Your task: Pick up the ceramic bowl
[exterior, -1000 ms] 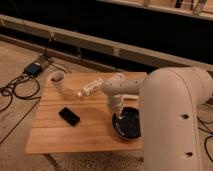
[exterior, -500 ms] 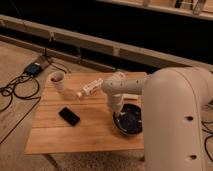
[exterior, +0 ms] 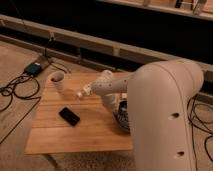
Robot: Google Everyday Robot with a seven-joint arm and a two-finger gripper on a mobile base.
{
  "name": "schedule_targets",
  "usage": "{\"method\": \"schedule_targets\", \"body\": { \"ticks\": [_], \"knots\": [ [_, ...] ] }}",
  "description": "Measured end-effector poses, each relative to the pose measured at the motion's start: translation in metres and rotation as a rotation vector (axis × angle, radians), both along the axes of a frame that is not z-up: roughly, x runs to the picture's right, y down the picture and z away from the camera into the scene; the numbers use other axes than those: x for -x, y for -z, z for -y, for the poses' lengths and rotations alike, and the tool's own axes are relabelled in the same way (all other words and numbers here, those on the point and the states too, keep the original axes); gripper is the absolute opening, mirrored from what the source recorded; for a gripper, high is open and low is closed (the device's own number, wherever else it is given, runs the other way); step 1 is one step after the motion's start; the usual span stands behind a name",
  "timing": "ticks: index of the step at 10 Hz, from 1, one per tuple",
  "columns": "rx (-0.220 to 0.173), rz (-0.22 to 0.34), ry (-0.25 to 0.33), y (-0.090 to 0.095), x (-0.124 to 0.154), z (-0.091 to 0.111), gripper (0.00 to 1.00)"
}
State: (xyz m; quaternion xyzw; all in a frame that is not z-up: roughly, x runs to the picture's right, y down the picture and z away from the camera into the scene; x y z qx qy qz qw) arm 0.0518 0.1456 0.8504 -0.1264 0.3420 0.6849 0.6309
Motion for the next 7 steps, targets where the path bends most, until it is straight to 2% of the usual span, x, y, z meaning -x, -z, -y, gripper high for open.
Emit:
{"method": "schedule_targets", "body": {
  "ticks": [4, 7],
  "knots": [
    [-0.033, -0.014, 0.116, 0.012, 0.019, 0.011, 0.0],
    [-0.044, -0.006, 0.158, 0.021, 0.031, 0.016, 0.0]
  ]
}}
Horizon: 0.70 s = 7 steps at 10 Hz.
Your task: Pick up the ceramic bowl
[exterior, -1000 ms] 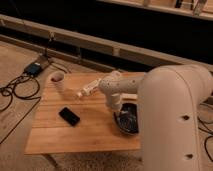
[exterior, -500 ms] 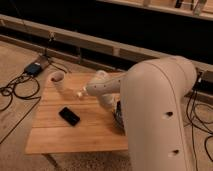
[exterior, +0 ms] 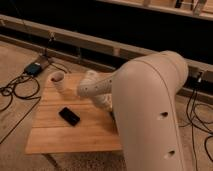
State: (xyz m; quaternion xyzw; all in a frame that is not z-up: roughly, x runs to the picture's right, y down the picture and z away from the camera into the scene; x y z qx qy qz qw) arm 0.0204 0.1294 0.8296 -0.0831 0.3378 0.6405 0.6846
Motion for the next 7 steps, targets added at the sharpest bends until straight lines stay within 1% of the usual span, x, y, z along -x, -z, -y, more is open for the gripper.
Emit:
{"method": "schedule_targets", "body": {
  "ticks": [1, 2, 4, 7],
  "knots": [
    [0.001, -0.001, 0.012, 0.003, 0.004, 0.001, 0.0],
    [-0.005, -0.013, 0.016, 0.007, 0.007, 0.004, 0.0],
    [-0.022, -0.038, 0.005, 0.011, 0.009, 0.009, 0.0],
    [-0.053, -0.05, -0.011, 0.016, 0.014, 0.017, 0.0]
  ]
}}
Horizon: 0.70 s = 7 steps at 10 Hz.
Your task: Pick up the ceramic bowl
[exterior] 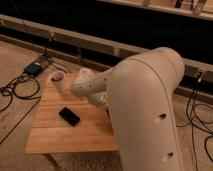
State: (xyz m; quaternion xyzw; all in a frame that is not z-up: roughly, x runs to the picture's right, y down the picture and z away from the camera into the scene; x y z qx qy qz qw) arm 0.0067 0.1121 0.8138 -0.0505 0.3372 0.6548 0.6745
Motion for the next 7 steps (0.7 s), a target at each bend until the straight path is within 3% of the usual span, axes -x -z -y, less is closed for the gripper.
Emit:
{"method": "schedule_targets", "body": {
  "ticks": [7],
  "knots": [
    [-0.003, -0.008, -0.052, 0.008, 0.0074, 0.0005, 0.0]
  ]
}}
